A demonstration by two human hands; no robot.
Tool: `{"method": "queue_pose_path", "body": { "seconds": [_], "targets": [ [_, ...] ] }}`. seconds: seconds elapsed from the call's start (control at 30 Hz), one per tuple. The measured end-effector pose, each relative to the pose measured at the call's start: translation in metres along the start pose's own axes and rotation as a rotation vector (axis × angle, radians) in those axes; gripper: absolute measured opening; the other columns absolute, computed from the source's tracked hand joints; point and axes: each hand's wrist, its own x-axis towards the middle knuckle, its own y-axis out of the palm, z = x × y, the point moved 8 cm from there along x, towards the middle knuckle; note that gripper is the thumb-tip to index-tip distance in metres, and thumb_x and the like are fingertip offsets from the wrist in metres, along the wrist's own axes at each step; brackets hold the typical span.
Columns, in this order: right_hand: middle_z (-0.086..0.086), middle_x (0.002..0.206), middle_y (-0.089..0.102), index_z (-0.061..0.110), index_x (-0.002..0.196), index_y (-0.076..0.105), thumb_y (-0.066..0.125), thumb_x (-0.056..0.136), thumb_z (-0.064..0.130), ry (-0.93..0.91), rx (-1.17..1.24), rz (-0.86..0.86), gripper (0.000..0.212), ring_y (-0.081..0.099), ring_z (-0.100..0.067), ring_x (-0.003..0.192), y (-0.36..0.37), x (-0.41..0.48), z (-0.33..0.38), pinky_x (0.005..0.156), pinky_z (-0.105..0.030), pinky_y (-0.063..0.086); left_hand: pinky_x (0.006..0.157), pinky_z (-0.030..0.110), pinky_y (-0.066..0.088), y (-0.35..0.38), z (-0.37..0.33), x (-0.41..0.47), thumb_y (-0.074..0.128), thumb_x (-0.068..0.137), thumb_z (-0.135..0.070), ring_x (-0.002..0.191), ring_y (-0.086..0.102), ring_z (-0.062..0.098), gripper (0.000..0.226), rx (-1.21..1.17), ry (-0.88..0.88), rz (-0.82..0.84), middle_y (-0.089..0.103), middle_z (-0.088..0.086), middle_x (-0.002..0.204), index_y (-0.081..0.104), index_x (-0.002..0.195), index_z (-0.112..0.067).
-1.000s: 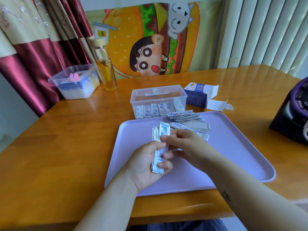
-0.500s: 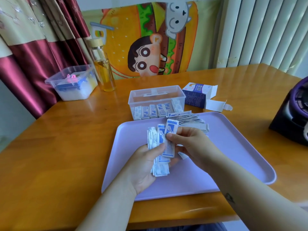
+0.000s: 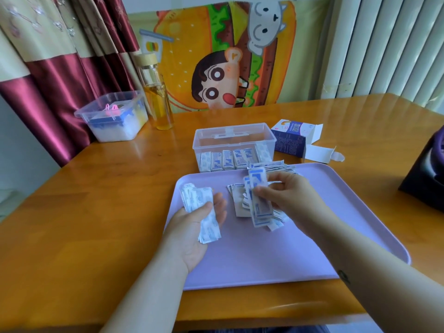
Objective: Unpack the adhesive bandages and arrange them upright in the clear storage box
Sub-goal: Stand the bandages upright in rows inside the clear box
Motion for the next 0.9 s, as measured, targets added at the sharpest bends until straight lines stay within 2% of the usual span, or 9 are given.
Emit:
{"method": "queue_pose_path", "body": {
  "seconds": [0.13, 0.2, 0.33, 0.43, 0.5, 0.57, 0.67, 0.8, 0.9],
  "targets": [
    [0.007, 0.069, 0.061, 0.022, 0.109, 0.058, 0.078, 0.074, 0.018, -0.001, -0.439, 0.241, 0.041, 0.053, -0.01, 0.057, 0.03, -0.012, -0.006, 0.056, -0.022, 0.043, 0.055, 0.02, 0.055, 0.004, -0.013, -0.001, 0.045, 0.094, -0.002, 0.07, 0.071, 0.013, 0.023, -0.084, 0.011, 0.022, 0.073, 0.005, 0.09, 0.061, 0.11, -0.01],
    [0.01, 0.084, 0.064, 0.025, 0.119, 0.054, 0.081, 0.07, 0.027, -0.037, -0.544, 0.251, 0.056, 0.056, -0.007, 0.062, 0.039, -0.015, -0.006, 0.065, -0.023, 0.048, 0.049, 0.016, 0.05, 0.009, -0.013, -0.004, 0.047, 0.093, -0.004, 0.066, 0.067, 0.011, 0.023, -0.125, -0.034, 0.043, 0.072, 0.004, 0.089, 0.062, 0.11, -0.012],
    [0.013, 0.121, 0.055, 0.034, 0.131, 0.045, 0.081, 0.067, 0.035, -0.25, -0.51, 0.182, 0.073, 0.058, 0.0, 0.094, 0.034, -0.02, 0.021, 0.082, -0.021, 0.05, 0.043, 0.014, 0.041, 0.012, -0.001, -0.006, 0.049, 0.091, -0.005, 0.055, 0.052, 0.007, 0.027, -0.098, -0.12, 0.059, 0.065, 0.001, 0.077, 0.061, 0.114, -0.013],
    [0.018, 0.143, 0.031, 0.037, 0.145, 0.02, 0.084, 0.065, 0.033, -0.449, -0.583, 0.424, 0.102, 0.033, 0.01, 0.126, 0.057, -0.046, 0.027, 0.097, -0.004, 0.031, 0.045, 0.018, 0.042, 0.023, 0.017, -0.011, 0.054, 0.081, -0.005, 0.052, 0.049, 0.009, 0.026, -0.01, -0.208, 0.125, 0.057, 0.003, 0.073, 0.061, 0.105, -0.01],
    [0.018, 0.151, 0.014, 0.041, 0.145, 0.005, 0.084, 0.064, 0.036, -0.498, -0.674, 0.471, 0.114, 0.015, 0.011, 0.134, 0.062, -0.053, 0.021, 0.099, 0.002, 0.018, 0.049, 0.021, 0.045, 0.035, 0.026, -0.018, 0.059, 0.07, -0.008, 0.057, 0.05, 0.012, 0.029, 0.094, -0.258, 0.222, 0.056, 0.005, 0.072, 0.059, 0.099, -0.006],
    [0.019, 0.153, 0.007, 0.05, 0.139, -0.002, 0.084, 0.063, 0.037, -0.484, -0.659, 0.45, 0.115, 0.019, 0.018, 0.126, 0.056, -0.05, 0.02, 0.095, 0.005, 0.02, 0.051, 0.023, 0.046, 0.042, 0.029, -0.022, 0.058, 0.069, -0.006, 0.061, 0.051, 0.014, 0.035, 0.164, -0.266, 0.292, 0.057, 0.007, 0.078, 0.058, 0.105, -0.004],
    [0.021, 0.146, 0.018, 0.053, 0.137, 0.004, 0.083, 0.065, 0.033, -0.493, -0.632, 0.427, 0.108, 0.028, 0.028, 0.112, 0.048, -0.045, 0.025, 0.084, 0.004, 0.031, 0.05, 0.023, 0.043, 0.045, 0.031, -0.026, 0.052, 0.078, -0.004, 0.062, 0.053, 0.015, 0.038, 0.24, -0.301, 0.343, 0.059, 0.008, 0.086, 0.058, 0.116, -0.001],
    [0.017, 0.125, 0.034, 0.04, 0.142, 0.024, 0.082, 0.065, 0.036, -0.574, -0.737, 0.43, 0.096, 0.042, 0.01, 0.101, 0.047, -0.046, 0.033, 0.085, -0.008, 0.04, 0.053, 0.023, 0.039, 0.05, 0.03, -0.03, 0.05, 0.087, -0.008, 0.062, 0.054, 0.011, 0.02, 0.349, -0.298, 0.369, 0.058, 0.002, 0.077, 0.064, 0.101, -0.008],
    [0.013, 0.119, 0.041, 0.04, 0.137, 0.032, 0.084, 0.065, 0.032, -0.532, -0.621, 0.443, 0.088, 0.05, 0.002, 0.1, 0.043, -0.048, 0.043, 0.09, -0.013, 0.043, 0.049, 0.021, 0.038, 0.047, 0.025, -0.027, 0.051, 0.092, -0.011, 0.055, 0.046, 0.008, 0.017, 0.434, -0.255, 0.318, 0.052, -0.002, 0.07, 0.065, 0.102, -0.009]
  ]
}}
